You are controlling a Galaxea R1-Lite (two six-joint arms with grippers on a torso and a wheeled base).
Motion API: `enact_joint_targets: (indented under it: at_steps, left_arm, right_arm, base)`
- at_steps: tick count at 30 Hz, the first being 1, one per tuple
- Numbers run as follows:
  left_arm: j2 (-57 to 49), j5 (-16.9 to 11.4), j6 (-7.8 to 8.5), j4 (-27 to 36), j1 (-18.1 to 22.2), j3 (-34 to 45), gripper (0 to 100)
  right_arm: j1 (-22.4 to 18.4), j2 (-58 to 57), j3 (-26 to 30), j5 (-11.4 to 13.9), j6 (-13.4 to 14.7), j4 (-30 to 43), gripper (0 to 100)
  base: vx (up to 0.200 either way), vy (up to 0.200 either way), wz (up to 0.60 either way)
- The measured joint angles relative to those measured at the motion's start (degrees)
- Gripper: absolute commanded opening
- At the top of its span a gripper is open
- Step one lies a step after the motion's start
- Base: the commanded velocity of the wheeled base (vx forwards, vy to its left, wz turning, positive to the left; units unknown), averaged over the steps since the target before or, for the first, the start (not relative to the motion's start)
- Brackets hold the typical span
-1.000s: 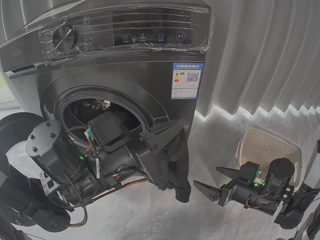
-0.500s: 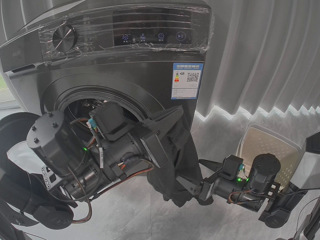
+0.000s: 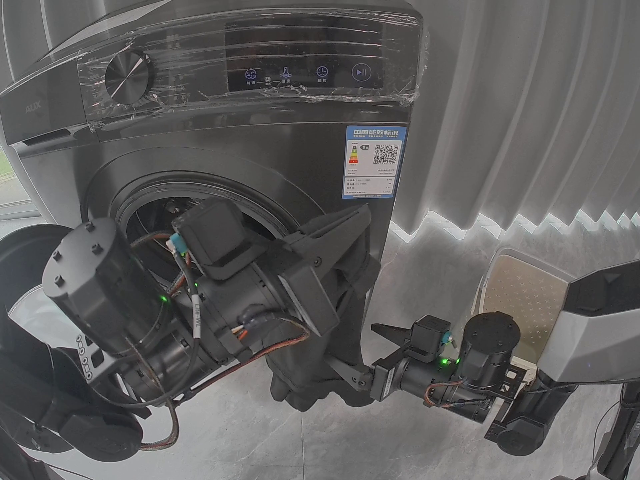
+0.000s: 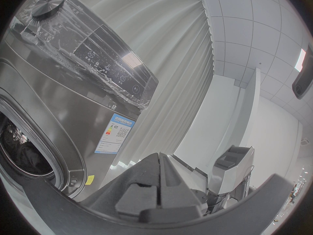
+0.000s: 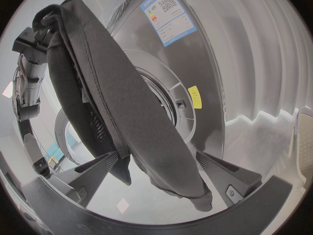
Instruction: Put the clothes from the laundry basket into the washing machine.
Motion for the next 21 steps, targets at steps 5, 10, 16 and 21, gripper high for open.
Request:
enact_joint_targets:
  at_steps: [5, 10, 16, 21]
  left_arm:
    - [-0.6, 0.0, -0.02, 0.1, -0.3, -0.1, 0]
    - [-1.1, -0.1, -0.02, 0.1, -0.5, -0.3, 0]
    - [-1.5, -0.1, -0.10, 0.0, -0.5, -0.8, 0]
    - [-1.5, -0.1, -0.95, -0.1, -0.5, -1.3, 0]
  right_arm:
    - [0.0, 2.7, -3.3, 0.4, -0.1, 0.0, 100]
    - [-1.0, 5.9, -6.8, 0.4, -0.2, 0.0, 100]
    - [-3.0, 8.7, -10.6, 0.4, -0.3, -0.1, 100]
    - [-3.4, 9.1, -11.1, 0.4, -0.5, -0.1, 0]
  base:
    - [0.000, 0.000, 0.00]
    - [0.000, 0.000, 0.00]
    - [0.000, 0.000, 0.00]
    - [0.000, 0.000, 0.00]
